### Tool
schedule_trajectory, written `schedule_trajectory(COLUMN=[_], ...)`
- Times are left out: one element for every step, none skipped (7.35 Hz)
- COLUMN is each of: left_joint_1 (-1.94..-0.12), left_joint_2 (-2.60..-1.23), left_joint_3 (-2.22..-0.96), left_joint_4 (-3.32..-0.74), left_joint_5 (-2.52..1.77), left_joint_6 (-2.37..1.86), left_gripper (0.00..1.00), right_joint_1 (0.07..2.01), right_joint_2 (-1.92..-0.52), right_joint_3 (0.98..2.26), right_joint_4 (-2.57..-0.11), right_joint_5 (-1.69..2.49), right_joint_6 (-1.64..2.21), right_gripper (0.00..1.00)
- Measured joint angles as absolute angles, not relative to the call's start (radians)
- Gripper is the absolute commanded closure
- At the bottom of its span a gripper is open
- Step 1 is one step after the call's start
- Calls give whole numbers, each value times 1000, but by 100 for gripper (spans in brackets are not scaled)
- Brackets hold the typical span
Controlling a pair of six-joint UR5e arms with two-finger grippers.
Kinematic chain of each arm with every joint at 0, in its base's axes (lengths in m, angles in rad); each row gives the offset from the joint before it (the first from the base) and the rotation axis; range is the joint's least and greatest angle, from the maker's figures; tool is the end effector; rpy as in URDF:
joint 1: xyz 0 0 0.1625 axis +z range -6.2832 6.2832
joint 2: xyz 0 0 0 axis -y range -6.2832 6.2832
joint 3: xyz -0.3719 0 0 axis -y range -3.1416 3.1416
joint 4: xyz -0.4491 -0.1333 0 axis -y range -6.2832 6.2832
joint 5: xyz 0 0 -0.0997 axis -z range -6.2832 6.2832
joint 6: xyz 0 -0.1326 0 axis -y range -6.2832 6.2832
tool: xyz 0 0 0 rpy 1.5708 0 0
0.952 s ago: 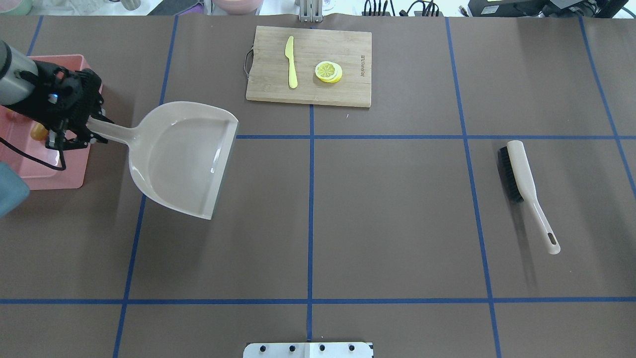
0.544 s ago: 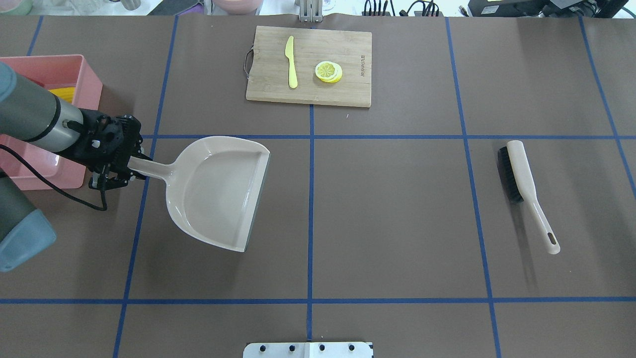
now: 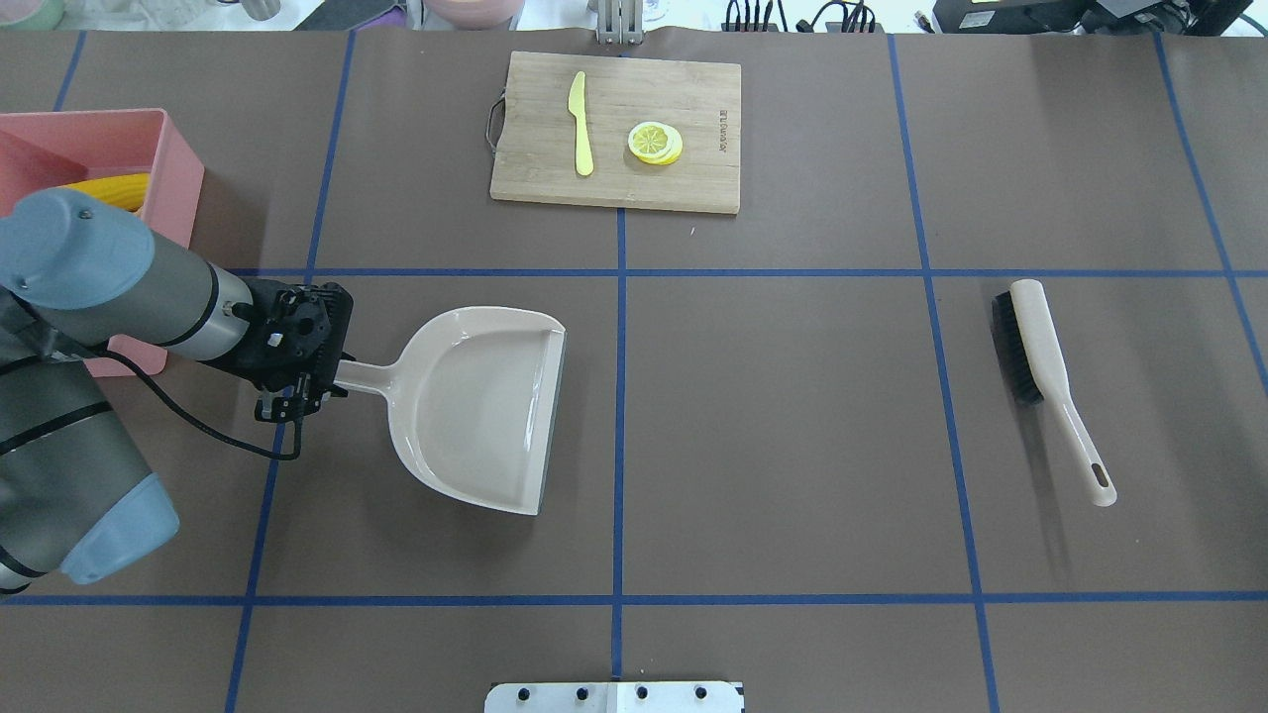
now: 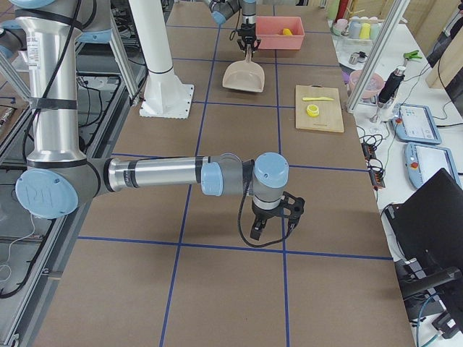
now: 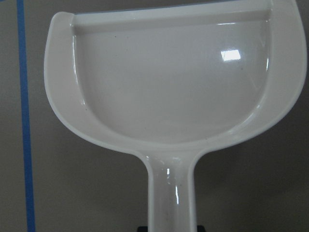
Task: Sweep and dump trash into bin
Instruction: 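Lower the empty dustpan onto the table with the left gripper and release it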
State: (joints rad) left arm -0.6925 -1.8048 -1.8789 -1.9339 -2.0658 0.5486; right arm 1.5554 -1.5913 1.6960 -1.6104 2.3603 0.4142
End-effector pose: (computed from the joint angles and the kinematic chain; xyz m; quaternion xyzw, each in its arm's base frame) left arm 0.4356 -0.4527 0.2862 0.3821 0.2869 0.6516 0.5891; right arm 0.0308 -0.5451 0.5741 -0.0526 -0.3819 0.1705 0.9068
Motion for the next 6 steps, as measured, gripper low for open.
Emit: schedule_trajectory(left_joint_1=[-683, -677, -671, -668, -665, -663], left_joint_2=[-1830, -1850, -1864, -1876, -1888, -1899], left_joint_3=[-1853, -1831, -1815, -1801, -1792, -1786], left_joint_4=[-1957, -1976, -1985, -1990, -1991, -1992], left_joint_5=[-2059, -2042, -2024, -2015, -2012, -2012], left_joint_6=[521, 508, 503, 501, 501, 501], left_gripper=[94, 90, 80, 67, 54, 52], right_joint_1=[1555, 1555, 1555, 1555, 1555, 1555], right_joint_2=[-1591, -1591, -1591, -1591, -1592, -1592], right_joint_3=[1696, 1695, 1695, 1695, 1695, 1695], right_joint_4=[-1612, -1612, -1612, -1611, -1611, -1610], right_joint_5=[2361, 2361, 2361, 2361, 2361, 2361], right_joint_6=[414, 414, 414, 414, 414, 414], right_gripper=[0, 0, 0, 0, 0, 0])
